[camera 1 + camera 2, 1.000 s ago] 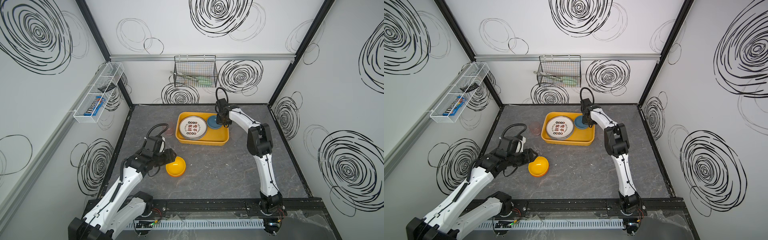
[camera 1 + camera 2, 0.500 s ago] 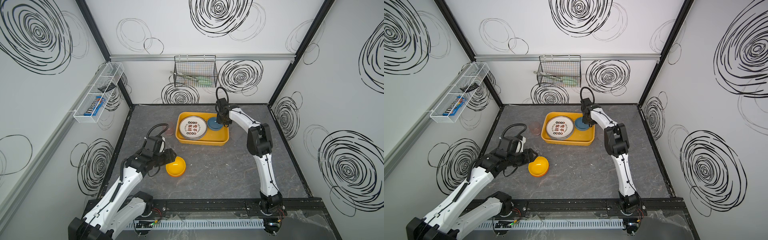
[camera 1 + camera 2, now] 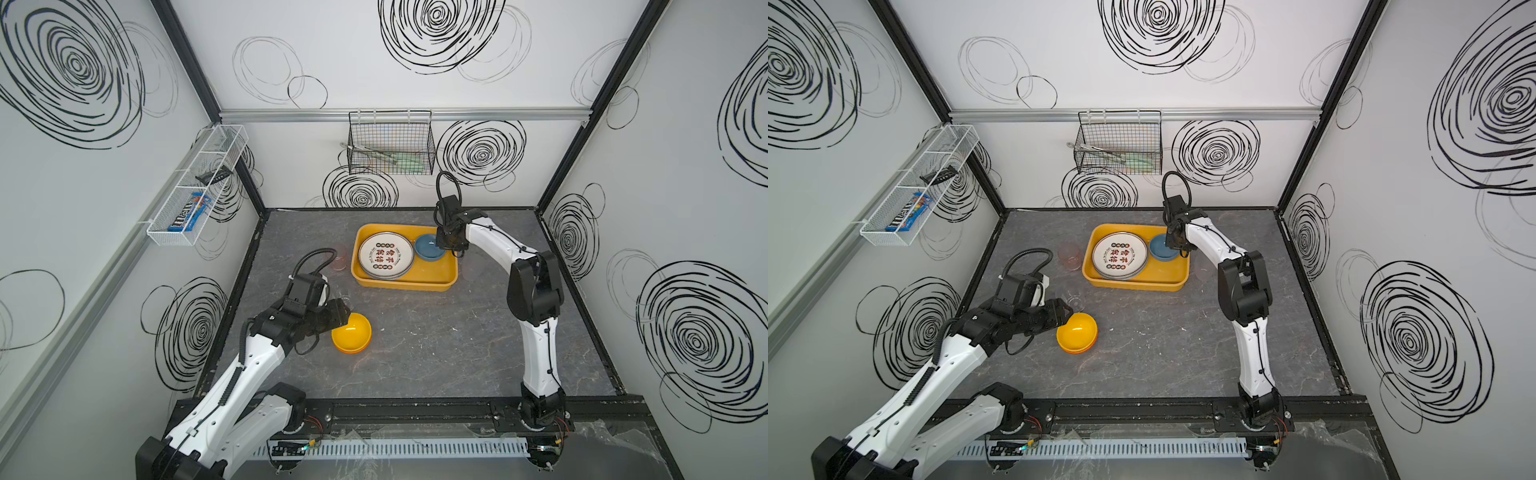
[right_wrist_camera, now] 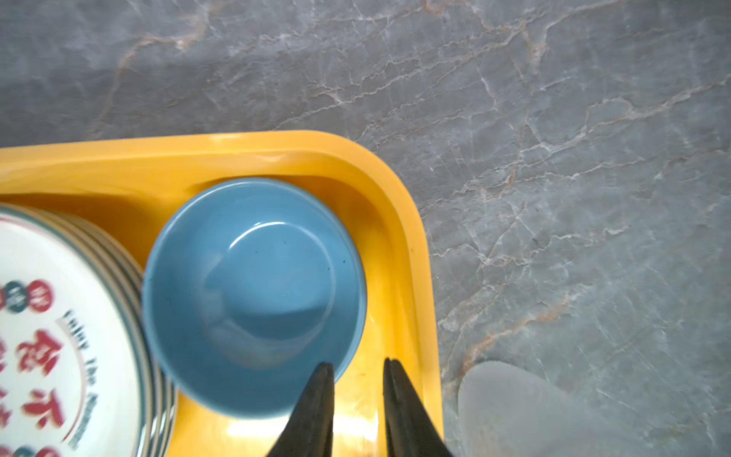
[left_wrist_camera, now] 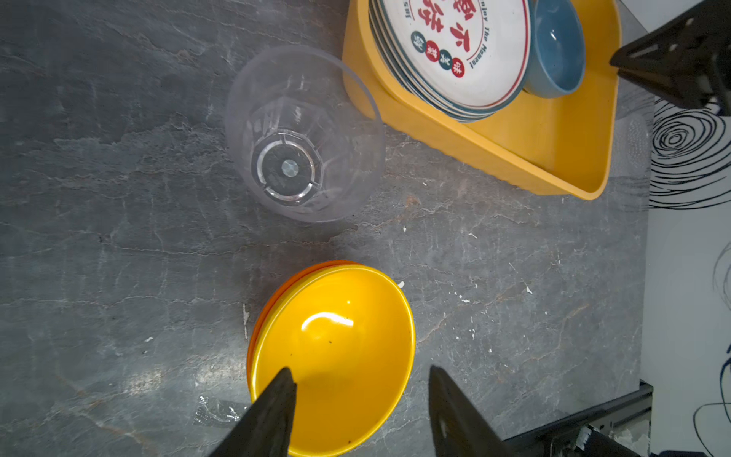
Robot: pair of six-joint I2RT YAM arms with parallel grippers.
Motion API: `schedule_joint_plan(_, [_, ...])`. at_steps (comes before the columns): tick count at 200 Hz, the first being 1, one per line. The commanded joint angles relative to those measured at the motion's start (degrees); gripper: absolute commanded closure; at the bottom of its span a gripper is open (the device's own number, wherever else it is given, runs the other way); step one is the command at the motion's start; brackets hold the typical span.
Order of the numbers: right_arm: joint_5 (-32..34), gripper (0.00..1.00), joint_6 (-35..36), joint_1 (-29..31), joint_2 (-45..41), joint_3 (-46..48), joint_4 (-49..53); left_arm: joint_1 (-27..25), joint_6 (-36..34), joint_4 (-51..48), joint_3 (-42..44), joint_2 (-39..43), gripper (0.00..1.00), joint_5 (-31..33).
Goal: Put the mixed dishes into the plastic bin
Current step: 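Move the right gripper back to the yellow bowl while the left gripper grasps its rim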
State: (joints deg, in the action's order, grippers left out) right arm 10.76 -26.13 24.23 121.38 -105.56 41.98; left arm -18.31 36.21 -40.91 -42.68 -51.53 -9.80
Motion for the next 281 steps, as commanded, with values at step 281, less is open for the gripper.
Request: schedule_joint_plan(281, [-38.01,0.64,6.2,19.76,-41.57,49.53,-28.04,-9.17,11.96,-2.14,6.32,-1.12,0.56,15.5])
